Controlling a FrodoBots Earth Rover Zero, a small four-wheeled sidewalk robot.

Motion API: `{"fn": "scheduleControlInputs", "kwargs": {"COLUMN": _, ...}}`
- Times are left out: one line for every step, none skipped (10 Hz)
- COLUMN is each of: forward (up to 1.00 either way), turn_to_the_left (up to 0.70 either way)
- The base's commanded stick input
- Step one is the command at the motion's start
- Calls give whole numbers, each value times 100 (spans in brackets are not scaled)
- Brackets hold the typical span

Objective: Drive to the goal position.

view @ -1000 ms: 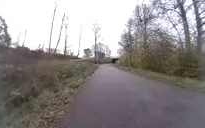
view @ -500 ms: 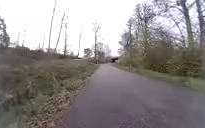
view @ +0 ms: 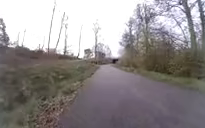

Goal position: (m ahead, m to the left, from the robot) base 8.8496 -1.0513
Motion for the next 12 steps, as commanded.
{"fn": "scheduleControlInputs", "kwargs": {"forward": 70, "turn_to_the_left": 0}}
{"fn": "scheduleControlInputs", "kwargs": {"forward": 70, "turn_to_the_left": 0}}
{"fn": "scheduleControlInputs", "kwargs": {"forward": 70, "turn_to_the_left": 0}}
{"fn": "scheduleControlInputs", "kwargs": {"forward": 70, "turn_to_the_left": 0}}
{"fn": "scheduleControlInputs", "kwargs": {"forward": 70, "turn_to_the_left": 0}}
{"fn": "scheduleControlInputs", "kwargs": {"forward": 70, "turn_to_the_left": 0}}
{"fn": "scheduleControlInputs", "kwargs": {"forward": 70, "turn_to_the_left": 0}}
{"fn": "scheduleControlInputs", "kwargs": {"forward": 70, "turn_to_the_left": 0}}
{"fn": "scheduleControlInputs", "kwargs": {"forward": 70, "turn_to_the_left": 0}}
{"fn": "scheduleControlInputs", "kwargs": {"forward": 70, "turn_to_the_left": 0}}
{"fn": "scheduleControlInputs", "kwargs": {"forward": 70, "turn_to_the_left": 0}}
{"fn": "scheduleControlInputs", "kwargs": {"forward": 70, "turn_to_the_left": 0}}
